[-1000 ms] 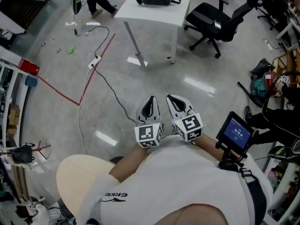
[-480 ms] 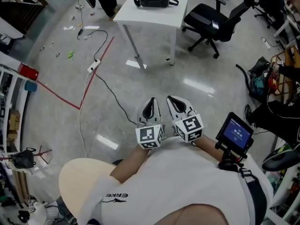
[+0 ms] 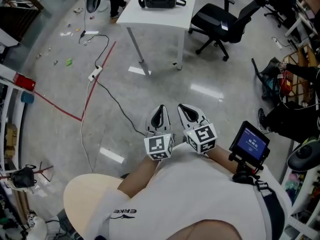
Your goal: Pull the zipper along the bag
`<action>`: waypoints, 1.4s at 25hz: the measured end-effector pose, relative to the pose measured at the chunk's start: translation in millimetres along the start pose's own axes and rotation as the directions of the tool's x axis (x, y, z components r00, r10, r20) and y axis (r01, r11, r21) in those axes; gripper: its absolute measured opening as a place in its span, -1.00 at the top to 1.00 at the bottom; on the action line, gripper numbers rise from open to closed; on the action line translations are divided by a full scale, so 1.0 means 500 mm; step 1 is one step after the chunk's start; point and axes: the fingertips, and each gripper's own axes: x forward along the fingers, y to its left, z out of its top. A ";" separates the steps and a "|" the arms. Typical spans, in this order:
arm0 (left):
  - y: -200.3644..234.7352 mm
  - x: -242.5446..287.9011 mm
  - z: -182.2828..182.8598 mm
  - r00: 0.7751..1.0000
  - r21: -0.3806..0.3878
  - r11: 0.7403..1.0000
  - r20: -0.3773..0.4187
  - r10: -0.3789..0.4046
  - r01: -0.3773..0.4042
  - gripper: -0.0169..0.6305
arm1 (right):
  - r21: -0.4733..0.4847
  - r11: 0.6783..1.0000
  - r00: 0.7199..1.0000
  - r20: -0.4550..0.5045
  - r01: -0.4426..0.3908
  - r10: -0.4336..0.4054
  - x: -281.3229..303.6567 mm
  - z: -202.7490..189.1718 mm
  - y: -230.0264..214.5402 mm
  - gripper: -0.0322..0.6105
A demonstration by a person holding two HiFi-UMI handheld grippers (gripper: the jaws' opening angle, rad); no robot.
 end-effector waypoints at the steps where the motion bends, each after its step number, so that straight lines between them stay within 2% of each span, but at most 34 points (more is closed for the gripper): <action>1: 0.002 -0.001 0.000 1.000 -0.002 1.000 -0.001 -0.001 0.001 0.94 | -0.003 1.000 1.000 -0.005 -0.002 0.001 0.003 0.000 0.002 0.89; 5: 0.012 0.013 0.000 1.000 0.001 1.000 0.000 0.004 -0.004 0.94 | -0.019 1.000 1.000 -0.004 -0.009 0.009 0.022 0.008 -0.004 0.89; 13: 0.022 0.114 0.026 1.000 0.020 1.000 0.011 0.019 -0.019 0.94 | -0.010 1.000 1.000 0.015 -0.004 0.004 0.079 0.040 -0.090 0.89; 23: -0.029 0.348 0.067 1.000 0.054 0.999 -0.001 -0.005 0.005 0.94 | 0.018 1.000 0.999 0.036 0.017 -0.017 0.158 0.107 -0.304 0.89; 35: -0.097 0.527 0.079 1.000 0.083 0.997 -0.020 0.004 -0.002 0.94 | 0.039 0.999 0.999 0.038 -0.003 0.002 0.204 0.137 -0.479 0.89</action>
